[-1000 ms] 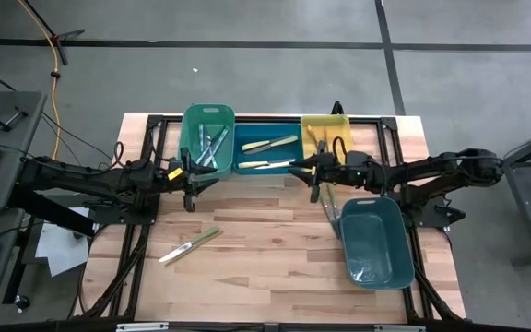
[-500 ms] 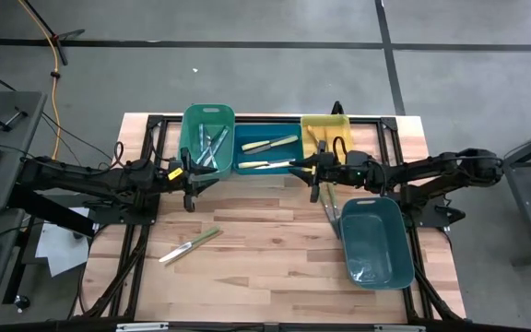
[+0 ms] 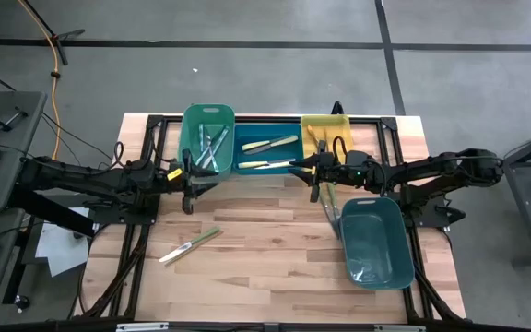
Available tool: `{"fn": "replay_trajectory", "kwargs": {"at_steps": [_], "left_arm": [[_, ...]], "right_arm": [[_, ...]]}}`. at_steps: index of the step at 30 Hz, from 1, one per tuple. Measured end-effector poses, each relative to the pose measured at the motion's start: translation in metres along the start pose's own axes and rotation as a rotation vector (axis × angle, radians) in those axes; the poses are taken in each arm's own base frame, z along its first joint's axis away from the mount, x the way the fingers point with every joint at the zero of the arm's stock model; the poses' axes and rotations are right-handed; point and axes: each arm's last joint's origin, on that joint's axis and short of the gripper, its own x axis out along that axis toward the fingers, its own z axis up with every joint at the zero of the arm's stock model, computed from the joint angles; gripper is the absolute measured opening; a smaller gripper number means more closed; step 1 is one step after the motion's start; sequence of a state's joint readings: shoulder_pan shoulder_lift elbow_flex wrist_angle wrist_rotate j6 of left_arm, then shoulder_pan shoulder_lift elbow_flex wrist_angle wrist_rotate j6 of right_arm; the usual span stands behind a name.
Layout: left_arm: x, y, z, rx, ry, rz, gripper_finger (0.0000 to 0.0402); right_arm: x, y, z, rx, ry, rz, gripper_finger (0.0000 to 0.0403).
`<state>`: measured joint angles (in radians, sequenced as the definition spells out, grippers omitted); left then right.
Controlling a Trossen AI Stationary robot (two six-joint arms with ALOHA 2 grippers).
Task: Sort silverware by color (type)
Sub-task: Put the gold knife into the yellow bin
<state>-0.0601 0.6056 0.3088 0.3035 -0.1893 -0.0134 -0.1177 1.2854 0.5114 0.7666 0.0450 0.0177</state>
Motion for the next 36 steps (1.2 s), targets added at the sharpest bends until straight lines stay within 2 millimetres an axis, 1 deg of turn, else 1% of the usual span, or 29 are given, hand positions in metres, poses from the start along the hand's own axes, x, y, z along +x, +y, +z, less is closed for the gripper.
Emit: {"fn": "replay_trajectory", "kwargs": {"at_steps": [2,4,6,8,11,15,18,22,26,31,36], "left_arm": [[0.0,-0.002,0.0,-0.038,0.002,-0.076,0.0131],[0.002,-0.004,-0.001,-0.11,0.016,-0.111,0.0131],[0.004,-0.008,-0.007,-0.184,0.07,-0.124,0.0131],[0.006,-0.014,-0.012,-0.241,0.163,-0.144,0.0131],[0.007,-0.031,-0.014,-0.312,0.319,-0.197,0.0131],[0.008,-0.065,-0.018,-0.327,0.524,-0.26,0.0131],[0.006,-0.097,-0.022,-0.282,0.663,-0.297,0.0131],[0.0,-0.136,-0.036,-0.142,0.893,-0.289,0.0131],[-0.008,-0.161,-0.055,-0.011,1.124,-0.197,0.0131],[-0.01,-0.176,-0.078,0.079,1.264,-0.07,0.0131],[-0.01,-0.176,-0.098,0.056,1.331,0.071,0.0131]], "right_arm": [[0.0,0.0,0.0,0.0,0.0,0.0,0.0099],[0.0,0.0,0.0,0.002,0.0,0.0,0.0099],[0.0,0.0,0.0,0.001,0.001,0.0,0.0099],[0.0,0.0,-0.001,0.001,0.006,0.0,0.0099],[0.0,0.0,-0.001,0.003,0.009,0.0,0.0099],[0.0,0.0,-0.002,0.002,0.017,0.0,0.0099],[0.0,0.0,-0.002,0.002,0.019,-0.001,0.0099],[0.0,0.0,-0.002,0.007,0.023,-0.001,0.0099],[0.0,0.0,-0.002,0.008,0.025,0.0,0.0099],[0.0,0.0,-0.003,0.011,0.029,0.0,0.0099],[0.0,0.0,-0.003,0.027,0.03,-0.001,0.0099]]}}
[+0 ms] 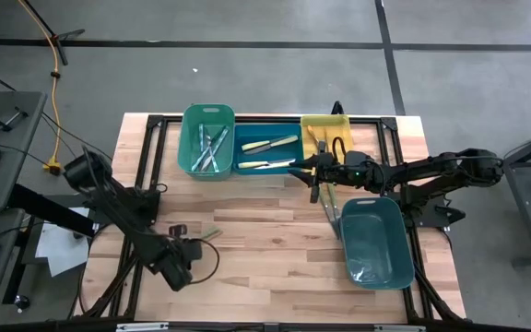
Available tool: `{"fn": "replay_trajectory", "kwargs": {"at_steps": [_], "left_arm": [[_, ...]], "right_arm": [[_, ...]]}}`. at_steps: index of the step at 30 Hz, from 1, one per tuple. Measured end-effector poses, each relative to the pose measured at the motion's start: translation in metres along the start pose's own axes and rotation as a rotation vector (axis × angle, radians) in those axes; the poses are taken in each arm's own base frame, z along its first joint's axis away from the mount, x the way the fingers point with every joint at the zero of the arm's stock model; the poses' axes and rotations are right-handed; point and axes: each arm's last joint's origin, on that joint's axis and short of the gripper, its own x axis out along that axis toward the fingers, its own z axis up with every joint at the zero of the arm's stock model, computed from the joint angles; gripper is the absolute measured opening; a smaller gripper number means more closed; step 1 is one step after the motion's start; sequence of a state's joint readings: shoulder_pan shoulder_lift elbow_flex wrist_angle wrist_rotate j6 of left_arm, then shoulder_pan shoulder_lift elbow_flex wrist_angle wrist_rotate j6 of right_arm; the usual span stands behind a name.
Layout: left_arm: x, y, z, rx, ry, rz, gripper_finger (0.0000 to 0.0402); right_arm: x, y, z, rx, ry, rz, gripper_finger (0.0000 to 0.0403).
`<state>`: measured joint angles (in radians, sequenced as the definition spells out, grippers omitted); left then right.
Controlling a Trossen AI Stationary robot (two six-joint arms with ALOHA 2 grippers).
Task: Sort silverware by color (type)
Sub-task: Put the gold knife into the yellow bin
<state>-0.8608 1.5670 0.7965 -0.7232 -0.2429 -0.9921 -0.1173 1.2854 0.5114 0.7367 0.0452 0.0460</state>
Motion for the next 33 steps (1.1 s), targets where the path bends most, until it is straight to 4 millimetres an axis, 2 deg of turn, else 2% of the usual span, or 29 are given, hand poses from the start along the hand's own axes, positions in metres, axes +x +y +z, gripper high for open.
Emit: {"fn": "replay_trajectory", "kwargs": {"at_steps": [12,19,26,33], "left_arm": [[0.002,0.003,-0.002,-0.114,0.045,0.031,0.0131],[-0.01,-0.005,0.007,-0.097,0.002,0.02,0.0131],[-0.011,0.005,0.006,-0.172,0.035,0.112,0.0131],[-0.01,0.003,0.011,-0.169,0.016,0.078,0.0131]], "right_arm": [[0.0,0.0,-0.001,-0.002,0.009,0.0,0.0099],[0.0,0.0,-0.001,-0.002,0.008,0.0,0.0099],[0.0,0.0,-0.001,-0.002,0.008,0.0,0.0099],[0.0,0.0,-0.001,-0.002,0.008,0.0,0.0099]]}}
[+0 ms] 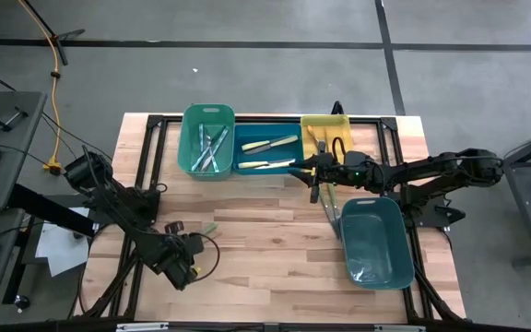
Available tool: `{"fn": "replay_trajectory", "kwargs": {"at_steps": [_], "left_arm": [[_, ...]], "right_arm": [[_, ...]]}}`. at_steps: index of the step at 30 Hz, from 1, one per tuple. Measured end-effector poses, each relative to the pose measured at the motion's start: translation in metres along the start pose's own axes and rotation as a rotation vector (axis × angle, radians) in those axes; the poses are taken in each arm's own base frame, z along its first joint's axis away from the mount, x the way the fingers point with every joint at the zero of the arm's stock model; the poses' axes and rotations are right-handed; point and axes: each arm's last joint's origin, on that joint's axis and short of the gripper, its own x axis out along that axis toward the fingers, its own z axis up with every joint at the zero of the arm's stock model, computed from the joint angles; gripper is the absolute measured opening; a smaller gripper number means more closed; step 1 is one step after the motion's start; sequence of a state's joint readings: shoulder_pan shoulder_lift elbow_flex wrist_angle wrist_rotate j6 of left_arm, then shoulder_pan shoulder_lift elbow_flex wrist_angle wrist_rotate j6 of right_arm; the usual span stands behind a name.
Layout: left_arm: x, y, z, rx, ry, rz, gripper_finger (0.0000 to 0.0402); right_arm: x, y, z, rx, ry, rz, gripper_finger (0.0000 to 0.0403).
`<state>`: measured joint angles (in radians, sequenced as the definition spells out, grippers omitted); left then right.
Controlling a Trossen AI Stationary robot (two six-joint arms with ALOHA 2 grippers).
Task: Sort silverware by color (type)
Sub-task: Put the gold knife into the yellow bin
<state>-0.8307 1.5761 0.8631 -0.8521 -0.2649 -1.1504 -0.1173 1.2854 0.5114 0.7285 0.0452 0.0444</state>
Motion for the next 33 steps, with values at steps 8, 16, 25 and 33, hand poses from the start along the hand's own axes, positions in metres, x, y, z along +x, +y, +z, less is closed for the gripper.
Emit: {"fn": "replay_trajectory", "kwargs": {"at_steps": [8,16,25,33], "left_arm": [[0.013,0.005,-0.005,0.014,0.013,-0.013,0.0131],[0.022,0.009,-0.005,0.015,0.04,-0.042,0.0131],[0.025,0.012,0.005,-0.002,0.113,-0.09,0.0056],[0.028,0.016,0.012,-0.019,0.137,-0.093,0.0015]], "right_arm": [[0.0,0.0,0.0,0.0,0.0,0.0,0.0099],[0.0,0.0,0.0,0.0,0.0,0.0,0.0099],[0.0,0.0,0.0,0.0,0.0,0.0,0.0099],[0.0,0.0,0.0,0.0,0.0,0.0,0.0099]]}}
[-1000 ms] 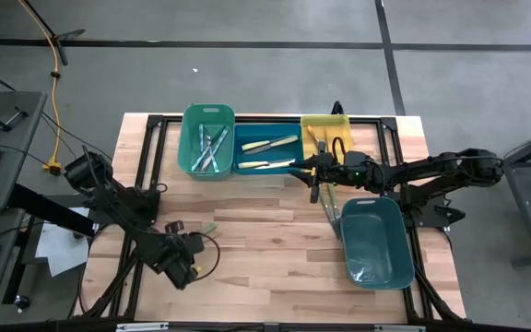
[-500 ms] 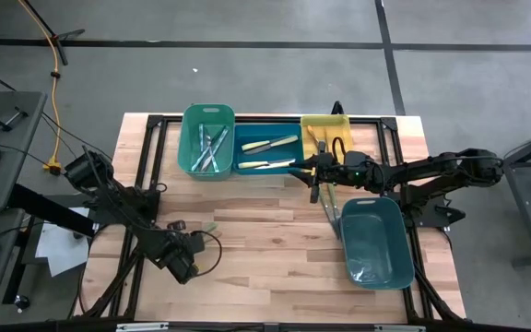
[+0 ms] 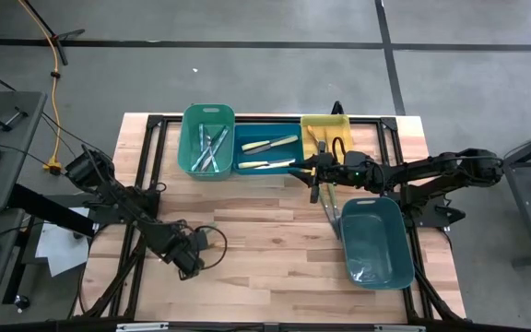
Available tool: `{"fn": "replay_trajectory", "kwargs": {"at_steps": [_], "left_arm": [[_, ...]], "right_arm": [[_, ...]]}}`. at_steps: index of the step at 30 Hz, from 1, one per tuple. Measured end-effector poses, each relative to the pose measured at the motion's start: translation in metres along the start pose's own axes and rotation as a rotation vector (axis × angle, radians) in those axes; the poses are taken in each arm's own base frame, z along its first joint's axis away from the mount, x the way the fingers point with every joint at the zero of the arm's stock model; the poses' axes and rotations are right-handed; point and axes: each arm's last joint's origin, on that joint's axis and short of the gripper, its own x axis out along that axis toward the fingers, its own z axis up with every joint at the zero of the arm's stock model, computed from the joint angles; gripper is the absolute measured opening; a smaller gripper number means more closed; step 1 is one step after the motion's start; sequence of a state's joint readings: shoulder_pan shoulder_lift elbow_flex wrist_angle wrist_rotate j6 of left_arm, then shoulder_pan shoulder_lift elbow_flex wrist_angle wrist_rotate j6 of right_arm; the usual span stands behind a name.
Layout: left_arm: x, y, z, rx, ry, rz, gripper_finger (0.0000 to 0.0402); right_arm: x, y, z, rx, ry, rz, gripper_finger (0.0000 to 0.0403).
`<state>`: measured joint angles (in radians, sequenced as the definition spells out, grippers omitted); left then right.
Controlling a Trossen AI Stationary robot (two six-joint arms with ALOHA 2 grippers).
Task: Sort silverware by color (type)
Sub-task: Put the gold knife into the yellow bin
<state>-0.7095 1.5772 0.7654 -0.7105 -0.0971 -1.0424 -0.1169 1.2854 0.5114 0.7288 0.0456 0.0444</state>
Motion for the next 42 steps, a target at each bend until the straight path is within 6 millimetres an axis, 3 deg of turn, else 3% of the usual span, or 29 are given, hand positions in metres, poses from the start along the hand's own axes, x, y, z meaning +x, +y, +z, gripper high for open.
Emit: {"fn": "replay_trajectory", "kwargs": {"at_steps": [16,27,35,42], "left_arm": [[-0.004,0.002,0.0,0.001,-0.004,-0.02,0.0005],[-0.04,0.011,0.003,-0.014,-0.192,-0.094,0.0004],[-0.076,0.027,0.009,0.044,-0.551,-0.04,0.0005],[-0.116,0.051,0.034,0.126,-0.946,0.134,0.0005]], "right_arm": [[0.0,0.0,0.0,0.0,0.0,0.0,0.0099],[0.0,0.0,0.0,0.0,0.002,0.0,0.0099],[0.0,0.0,0.0,0.0,0.003,0.0,0.0099],[0.0,0.0,0.0,0.0,0.002,0.0,0.0099]]}}
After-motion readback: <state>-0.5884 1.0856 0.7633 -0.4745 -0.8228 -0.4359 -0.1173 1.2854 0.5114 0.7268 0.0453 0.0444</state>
